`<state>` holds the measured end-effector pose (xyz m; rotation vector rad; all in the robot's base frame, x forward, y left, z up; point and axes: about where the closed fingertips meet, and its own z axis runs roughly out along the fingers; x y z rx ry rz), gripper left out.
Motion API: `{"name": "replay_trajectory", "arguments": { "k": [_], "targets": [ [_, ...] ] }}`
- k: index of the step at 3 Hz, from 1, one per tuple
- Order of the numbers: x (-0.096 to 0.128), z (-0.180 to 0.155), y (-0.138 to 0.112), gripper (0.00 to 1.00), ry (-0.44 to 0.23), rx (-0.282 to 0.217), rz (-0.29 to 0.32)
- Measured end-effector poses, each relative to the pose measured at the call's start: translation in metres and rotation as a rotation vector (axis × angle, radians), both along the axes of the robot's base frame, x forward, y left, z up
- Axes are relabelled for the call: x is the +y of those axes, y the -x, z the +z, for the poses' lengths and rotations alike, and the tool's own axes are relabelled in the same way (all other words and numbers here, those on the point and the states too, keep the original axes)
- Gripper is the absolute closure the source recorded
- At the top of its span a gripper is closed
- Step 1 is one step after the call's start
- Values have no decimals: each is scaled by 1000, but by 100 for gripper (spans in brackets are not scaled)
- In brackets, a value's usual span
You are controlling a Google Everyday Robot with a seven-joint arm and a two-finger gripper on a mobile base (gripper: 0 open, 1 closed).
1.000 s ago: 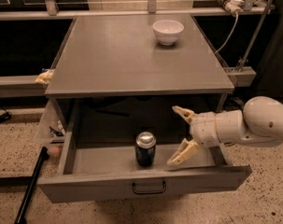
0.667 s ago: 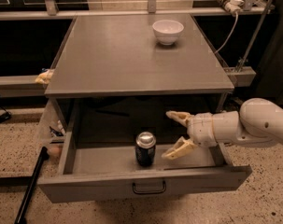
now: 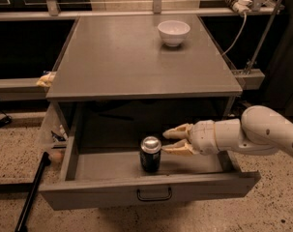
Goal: Pick pepsi can from top drawer and place on counter
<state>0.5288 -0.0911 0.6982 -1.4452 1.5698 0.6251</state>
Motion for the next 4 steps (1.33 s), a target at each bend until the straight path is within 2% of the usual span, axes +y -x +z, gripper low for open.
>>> {"name": "replay_trajectory", "arguments": {
  "k": [1,2,4],
  "targets": [
    [12,-14,-1,44,-13,23,20],
    [26,-27,-1,34,-22,48,47],
    [49,-39,-1,35,-60,69,83]
  ]
}}
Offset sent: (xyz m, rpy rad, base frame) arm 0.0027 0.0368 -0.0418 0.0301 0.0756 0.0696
